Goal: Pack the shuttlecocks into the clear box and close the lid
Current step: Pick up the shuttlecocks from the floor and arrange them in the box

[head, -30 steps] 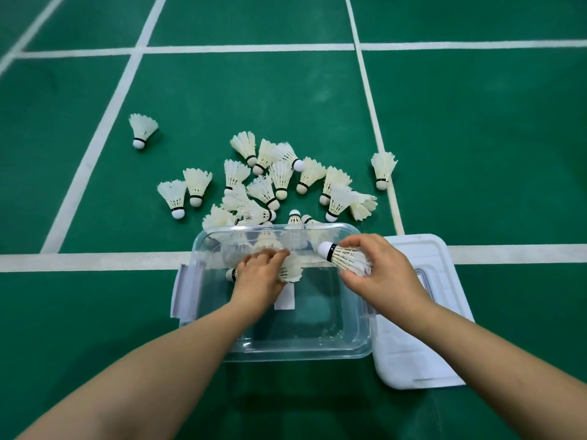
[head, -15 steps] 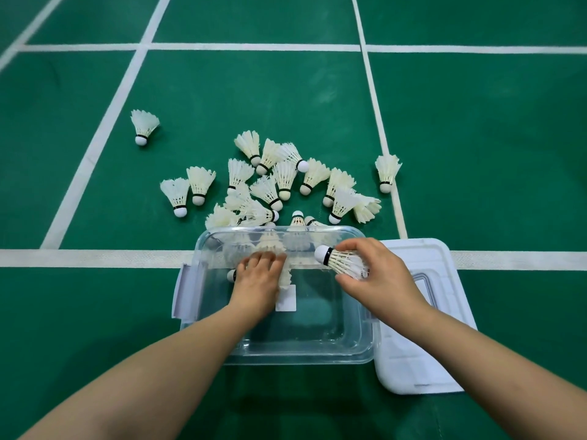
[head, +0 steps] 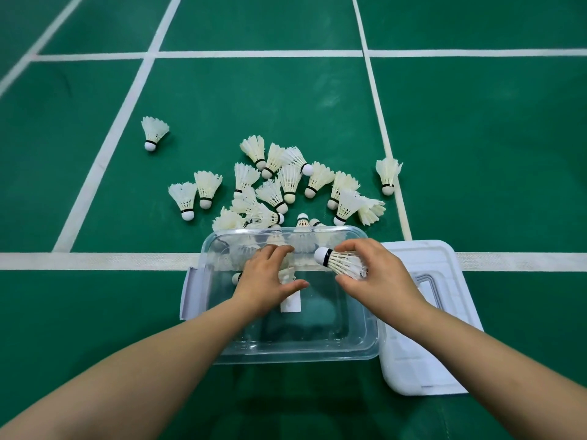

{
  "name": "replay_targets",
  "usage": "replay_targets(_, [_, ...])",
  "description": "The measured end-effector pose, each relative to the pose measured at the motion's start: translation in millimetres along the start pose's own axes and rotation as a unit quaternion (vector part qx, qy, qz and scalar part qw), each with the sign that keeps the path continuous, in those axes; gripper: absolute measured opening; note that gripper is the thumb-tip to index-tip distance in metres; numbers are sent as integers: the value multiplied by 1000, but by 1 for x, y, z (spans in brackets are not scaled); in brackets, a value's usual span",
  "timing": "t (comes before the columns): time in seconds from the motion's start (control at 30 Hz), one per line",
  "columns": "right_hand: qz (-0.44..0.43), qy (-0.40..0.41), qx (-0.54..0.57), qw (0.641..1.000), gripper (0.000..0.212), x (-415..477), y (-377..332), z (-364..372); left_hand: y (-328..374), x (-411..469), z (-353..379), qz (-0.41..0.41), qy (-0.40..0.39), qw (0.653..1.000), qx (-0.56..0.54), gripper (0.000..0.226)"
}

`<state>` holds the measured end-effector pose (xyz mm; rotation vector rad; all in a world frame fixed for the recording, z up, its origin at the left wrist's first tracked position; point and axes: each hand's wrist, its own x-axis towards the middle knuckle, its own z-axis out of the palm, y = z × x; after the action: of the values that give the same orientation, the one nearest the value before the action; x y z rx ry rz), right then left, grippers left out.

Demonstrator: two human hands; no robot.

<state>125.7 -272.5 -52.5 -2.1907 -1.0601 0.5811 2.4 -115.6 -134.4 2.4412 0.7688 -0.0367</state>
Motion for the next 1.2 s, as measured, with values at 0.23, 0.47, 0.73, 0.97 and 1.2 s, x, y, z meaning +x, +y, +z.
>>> replay_targets(0.23, [16, -10, -22, 1000, 61, 3, 7, 3, 37, -12, -12, 192, 43, 979, -55, 81])
replay_targets(0.47, [24, 8, 43, 999, 84, 1, -3, 3, 76, -19, 4, 280, 179, 941, 58, 55])
replay_targets(0.73, [6, 27, 66, 997, 90, 3, -9, -2, 88, -13, -4, 229, 159, 960, -21, 46])
replay_targets(0.97, [-30, 83, 92, 992, 86, -2, -3, -5, 60, -3, -12, 184, 152, 964, -121, 32])
replay_targets(1.2, [10, 111, 130, 985, 66, -5, 7, -11, 37, 1, 14, 39, 32, 995, -89, 57])
